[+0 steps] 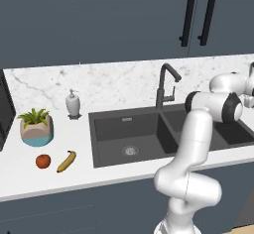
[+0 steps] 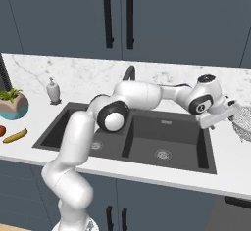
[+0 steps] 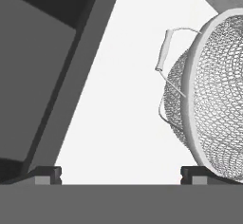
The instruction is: Put the colander in the sink, put the banana, orange in the colander, and turn on the sink faucet and pour water over the colander.
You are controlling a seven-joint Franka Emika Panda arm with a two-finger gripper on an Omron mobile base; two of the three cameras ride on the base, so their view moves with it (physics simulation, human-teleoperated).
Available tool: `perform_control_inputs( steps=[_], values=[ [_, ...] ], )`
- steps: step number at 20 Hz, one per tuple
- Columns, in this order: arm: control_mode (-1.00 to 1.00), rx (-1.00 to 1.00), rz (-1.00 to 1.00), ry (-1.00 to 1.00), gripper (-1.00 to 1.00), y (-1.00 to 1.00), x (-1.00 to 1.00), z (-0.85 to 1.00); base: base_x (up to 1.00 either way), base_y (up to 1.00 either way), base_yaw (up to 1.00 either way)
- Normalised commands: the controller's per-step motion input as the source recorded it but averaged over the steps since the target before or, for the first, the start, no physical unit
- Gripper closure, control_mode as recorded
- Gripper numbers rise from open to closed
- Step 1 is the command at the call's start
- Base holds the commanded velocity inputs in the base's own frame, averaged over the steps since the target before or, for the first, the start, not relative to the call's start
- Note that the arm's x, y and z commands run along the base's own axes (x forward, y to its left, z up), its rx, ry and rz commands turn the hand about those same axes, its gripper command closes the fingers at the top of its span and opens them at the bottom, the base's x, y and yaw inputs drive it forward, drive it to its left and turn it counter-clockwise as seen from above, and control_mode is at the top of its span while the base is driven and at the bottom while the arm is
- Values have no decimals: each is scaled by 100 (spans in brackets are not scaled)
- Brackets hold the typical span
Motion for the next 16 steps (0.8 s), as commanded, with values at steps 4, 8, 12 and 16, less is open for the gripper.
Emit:
perform_control_inputs(
  steps=[4, 8, 12, 16],
  values=[
    [-100, -1, 7, 0, -100, -23, 16, -8, 0, 0, 0],
    [-100, -1, 6, 0, -100, -22, 18, -6, 0, 0, 0],
    [-100, 0, 5, 0, -100, -23, 19, -6, 0, 0, 0],
    [-100, 0, 4, 0, -100, -21, 22, -8, 0, 0, 0]
  ],
)
